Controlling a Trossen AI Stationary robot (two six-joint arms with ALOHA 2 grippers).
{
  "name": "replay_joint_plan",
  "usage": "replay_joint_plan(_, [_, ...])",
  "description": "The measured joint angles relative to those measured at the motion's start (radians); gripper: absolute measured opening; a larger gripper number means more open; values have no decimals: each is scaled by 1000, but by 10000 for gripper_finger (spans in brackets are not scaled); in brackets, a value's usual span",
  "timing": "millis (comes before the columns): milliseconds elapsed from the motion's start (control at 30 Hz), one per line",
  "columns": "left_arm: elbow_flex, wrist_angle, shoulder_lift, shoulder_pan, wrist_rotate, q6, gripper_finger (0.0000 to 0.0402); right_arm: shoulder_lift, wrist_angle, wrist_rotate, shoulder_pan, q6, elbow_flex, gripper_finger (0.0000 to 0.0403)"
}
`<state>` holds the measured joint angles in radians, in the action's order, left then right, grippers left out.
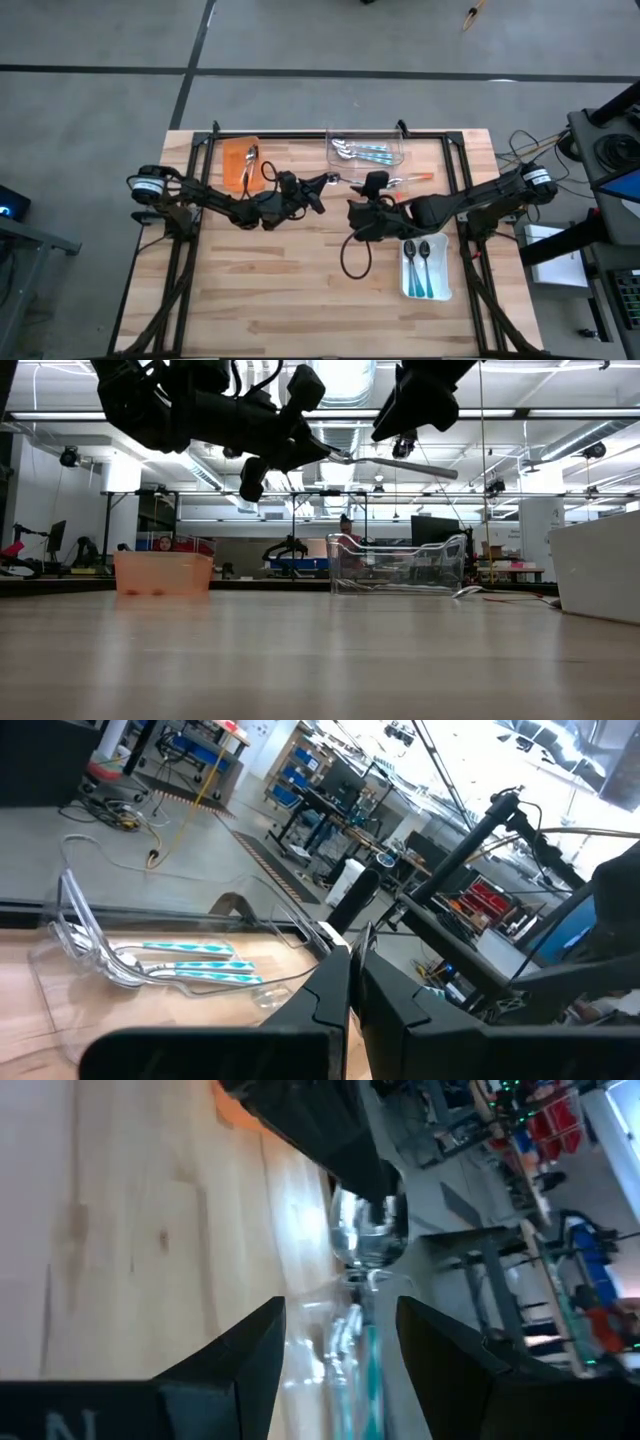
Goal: Sort silverware by color (type)
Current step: Put the blue patterned spoon into the transparent bin
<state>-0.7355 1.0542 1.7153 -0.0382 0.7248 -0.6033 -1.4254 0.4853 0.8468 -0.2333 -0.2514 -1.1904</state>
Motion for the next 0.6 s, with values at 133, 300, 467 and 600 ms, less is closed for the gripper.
replay_joint_plan(133, [1, 0, 0, -5, 0, 0, 0, 0, 3, 2, 18, -21, -1, 180])
replay_joint_plan(300, [-4, 1, 0, -14, -1, 3, 0, 1, 11, -13, 60, -18, -1, 162])
replay_joint_plan(467, [-4, 2, 0, -17, -1, 3, 0, 1, 14, -32, 88, -19, 0, 140])
replay_joint_plan(600, [-4, 26, 0, -18, -1, 3, 0, 2, 13, -81, 104, -18, 1, 130])
